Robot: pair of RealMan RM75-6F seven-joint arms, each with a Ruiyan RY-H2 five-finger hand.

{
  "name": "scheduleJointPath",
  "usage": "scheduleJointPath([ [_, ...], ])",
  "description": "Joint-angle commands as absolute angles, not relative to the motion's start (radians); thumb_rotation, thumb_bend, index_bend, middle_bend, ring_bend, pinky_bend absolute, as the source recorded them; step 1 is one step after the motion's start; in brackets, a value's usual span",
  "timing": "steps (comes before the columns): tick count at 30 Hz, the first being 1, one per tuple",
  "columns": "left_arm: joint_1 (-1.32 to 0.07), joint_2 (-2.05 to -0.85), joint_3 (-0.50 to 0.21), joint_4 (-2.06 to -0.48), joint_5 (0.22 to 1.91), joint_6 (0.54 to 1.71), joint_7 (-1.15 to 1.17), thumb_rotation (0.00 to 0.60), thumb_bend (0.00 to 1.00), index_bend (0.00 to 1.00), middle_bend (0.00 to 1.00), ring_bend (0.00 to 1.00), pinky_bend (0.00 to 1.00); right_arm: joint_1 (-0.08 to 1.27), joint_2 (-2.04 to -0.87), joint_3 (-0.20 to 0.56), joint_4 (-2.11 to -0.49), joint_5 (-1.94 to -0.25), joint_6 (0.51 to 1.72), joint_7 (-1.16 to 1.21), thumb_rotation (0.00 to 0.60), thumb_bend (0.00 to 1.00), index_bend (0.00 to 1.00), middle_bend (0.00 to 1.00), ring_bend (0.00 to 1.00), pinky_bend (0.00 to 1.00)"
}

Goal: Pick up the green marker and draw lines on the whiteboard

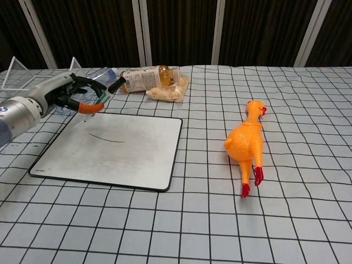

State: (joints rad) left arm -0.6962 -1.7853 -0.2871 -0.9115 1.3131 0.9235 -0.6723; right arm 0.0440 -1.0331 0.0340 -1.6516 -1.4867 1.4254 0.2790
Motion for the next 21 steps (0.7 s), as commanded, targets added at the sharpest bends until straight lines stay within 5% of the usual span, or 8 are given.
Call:
scheduleJointPath([
  [1,-0.683,-1.742,-0.335,-1.021,1.296,0.968,-0.73,0.6,0.55,0.7,0.19,0.01,0.05,0.045,-1.033,0.034,-1.653,-1.49,1.426,0.28,0.6,0.27,0.0,0.0,0.0,0.0],
  [10,-0.69,-1.736,-0.342,-1.163,1.258,0.957,-0.658,0.6,0.55,0.7,0.19,0.01,0.05,0.047,-1.034,0.032,-1.655,-1.496,1.424,0.281,0.6,0.27,0.0,0.0,0.0,0.0],
  [21,-0.736,-1.872,-0.339,-1.115,1.184,0.928,-0.535,0.6,0.55,0.7,0.2,0.01,0.05,0.048,-1.029,0.033,-1.651,-1.484,1.415,0.296,0.6,0.27,0.0,0.0,0.0,0.0],
])
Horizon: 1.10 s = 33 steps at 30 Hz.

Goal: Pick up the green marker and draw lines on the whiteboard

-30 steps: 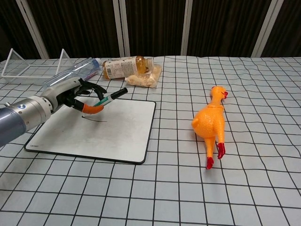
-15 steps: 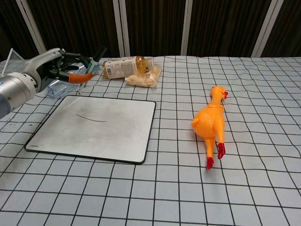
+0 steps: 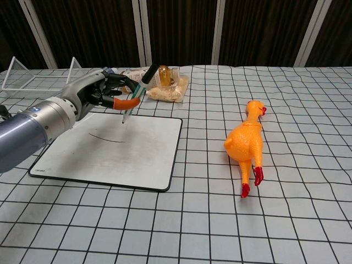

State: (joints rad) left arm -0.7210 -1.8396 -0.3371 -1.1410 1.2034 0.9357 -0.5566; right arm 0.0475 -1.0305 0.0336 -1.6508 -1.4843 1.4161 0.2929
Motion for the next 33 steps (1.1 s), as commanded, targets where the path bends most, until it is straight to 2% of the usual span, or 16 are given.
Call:
scheduleJointPath([
  [1,-0.739,-1.88,-0.34,-1.109,1.181,0.925,-0.532,0.6,0.55,0.7,0.2,0.01,0.05,0.048,-1.029,0.033,-1.651,-1.484,1.414,0.297,0.6,0.27,0.0,0.0,0.0,0.0],
  [8,-0.77,-1.953,-0.36,-1.034,1.156,0.913,-0.512,0.6,0.55,0.71,0.2,0.01,0.05,0.045,-1.025,0.032,-1.651,-1.48,1.413,0.308,0.6,0.27,0.0,0.0,0.0,0.0],
  [17,-0.804,-1.985,-0.383,-0.982,1.153,0.894,-0.512,0.6,0.55,0.71,0.2,0.01,0.05,0.045,-1.023,0.032,-1.653,-1.481,1.412,0.313,0.6,0.27,0.0,0.0,0.0,0.0],
  [33,-0.788,-1.991,-0.366,-0.97,1.155,0.886,-0.503,0.6,0.55,0.71,0.2,0.01,0.05,0.041,-1.026,0.029,-1.649,-1.486,1.418,0.317,0.6,0.27,0.0,0.0,0.0,0.0],
])
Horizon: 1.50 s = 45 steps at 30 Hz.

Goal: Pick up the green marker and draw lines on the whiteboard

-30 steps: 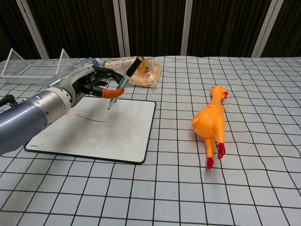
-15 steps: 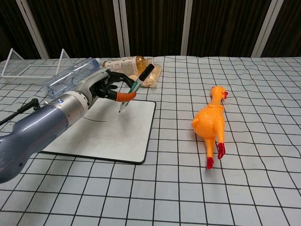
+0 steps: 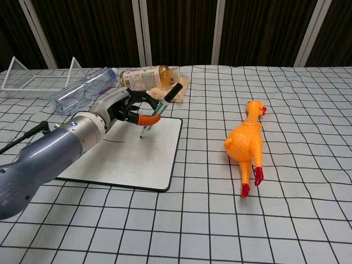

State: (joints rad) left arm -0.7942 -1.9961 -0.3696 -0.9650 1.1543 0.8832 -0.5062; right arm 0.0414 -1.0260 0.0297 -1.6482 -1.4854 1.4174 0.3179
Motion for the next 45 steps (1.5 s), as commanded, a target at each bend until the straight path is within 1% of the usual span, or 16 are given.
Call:
scheduleJointPath([
  [1,-0.782,-1.987,-0.362,-0.974,1.155,0.888,-0.499,0.6,0.55,0.71,0.2,0.01,0.05,0.04,-1.026,0.029,-1.65,-1.487,1.419,0.316,0.6,0.27,0.0,0.0,0.0,0.0],
  [13,-0.703,-1.928,-0.313,-1.057,1.15,0.909,-0.468,0.6,0.55,0.71,0.2,0.01,0.05,0.038,-1.028,0.03,-1.651,-1.488,1.426,0.302,0.6,0.27,0.0,0.0,0.0,0.0],
  [19,-0.636,-1.864,-0.286,-1.147,1.149,0.952,-0.447,0.6,0.55,0.71,0.2,0.01,0.05,0.035,-1.031,0.031,-1.652,-1.484,1.431,0.293,0.6,0.27,0.0,0.0,0.0,0.0],
  [28,-0.515,-1.755,-0.214,-1.268,1.143,1.015,-0.417,0.6,0.55,0.72,0.21,0.01,0.05,0.029,-1.028,0.034,-1.662,-1.478,1.439,0.297,0.6,0.27,0.0,0.0,0.0,0.0],
  [31,-0.489,-1.72,-0.205,-1.312,1.152,1.034,-0.42,0.6,0.55,0.72,0.21,0.02,0.05,0.028,-1.03,0.036,-1.661,-1.478,1.444,0.293,0.6,0.27,0.0,0.0,0.0,0.0],
  [34,-0.472,-1.679,-0.232,-1.38,1.167,1.071,-0.452,0.6,0.55,0.72,0.21,0.01,0.05,0.026,-1.031,0.037,-1.662,-1.478,1.448,0.291,0.6,0.27,0.0,0.0,0.0,0.0],
  [39,-0.474,-1.595,-0.321,-1.534,1.211,1.141,-0.486,0.6,0.55,0.72,0.21,0.02,0.05,0.026,-1.032,0.037,-1.661,-1.481,1.448,0.285,0.6,0.27,0.0,0.0,0.0,0.0],
  [42,-0.487,-1.55,-0.361,-1.597,1.218,1.148,-0.472,0.6,0.55,0.72,0.21,0.02,0.05,0.026,-1.031,0.037,-1.661,-1.479,1.447,0.284,0.6,0.27,0.0,0.0,0.0,0.0],
  [45,-0.507,-1.514,-0.38,-1.609,1.221,1.136,-0.423,0.6,0.55,0.72,0.21,0.02,0.05,0.026,-1.031,0.038,-1.661,-1.478,1.446,0.285,0.6,0.27,0.0,0.0,0.0,0.0],
])
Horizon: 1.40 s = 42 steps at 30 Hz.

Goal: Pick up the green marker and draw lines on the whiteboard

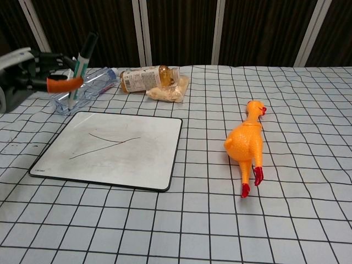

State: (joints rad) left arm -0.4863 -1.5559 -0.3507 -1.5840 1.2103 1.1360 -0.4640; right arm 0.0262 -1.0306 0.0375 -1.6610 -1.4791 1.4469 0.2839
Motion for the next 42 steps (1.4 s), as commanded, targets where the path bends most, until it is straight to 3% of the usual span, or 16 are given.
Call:
scheduleJointPath([
  [1,-0.513,-1.506,-0.379,-1.604,1.221,1.128,-0.403,0.6,0.55,0.72,0.21,0.02,0.04,0.026,-1.031,0.038,-1.661,-1.478,1.446,0.285,0.6,0.27,0.0,0.0,0.0,0.0],
  [9,-0.58,-1.443,-0.286,-1.467,1.259,1.025,-0.124,0.6,0.5,0.71,0.21,0.01,0.04,0.028,-1.03,0.039,-1.66,-1.47,1.438,0.284,0.6,0.27,0.0,0.0,0.0,0.0],
  [16,-0.592,-1.472,-0.195,-1.337,1.258,0.978,0.054,0.6,0.43,0.69,0.21,0.01,0.03,0.028,-1.03,0.038,-1.662,-1.469,1.435,0.273,0.6,0.27,0.0,0.0,0.0,0.0],
  [25,-0.581,-1.512,-0.158,-1.25,1.163,0.945,0.202,0.6,0.43,0.67,0.18,0.01,0.02,0.026,-1.03,0.037,-1.663,-1.47,1.436,0.274,0.6,0.27,0.0,0.0,0.0,0.0],
  [33,-0.573,-1.511,-0.152,-1.231,1.12,0.935,0.242,0.6,0.3,0.45,0.0,0.0,0.0,0.027,-1.028,0.039,-1.666,-1.464,1.432,0.275,0.6,0.27,0.0,0.0,0.0,0.0],
  [42,-0.559,-1.456,-0.152,-1.293,1.078,0.936,0.269,0.6,0.24,0.3,0.0,0.0,0.0,0.023,-1.027,0.036,-1.669,-1.465,1.434,0.271,0.6,0.27,0.0,0.0,0.0,0.0],
])
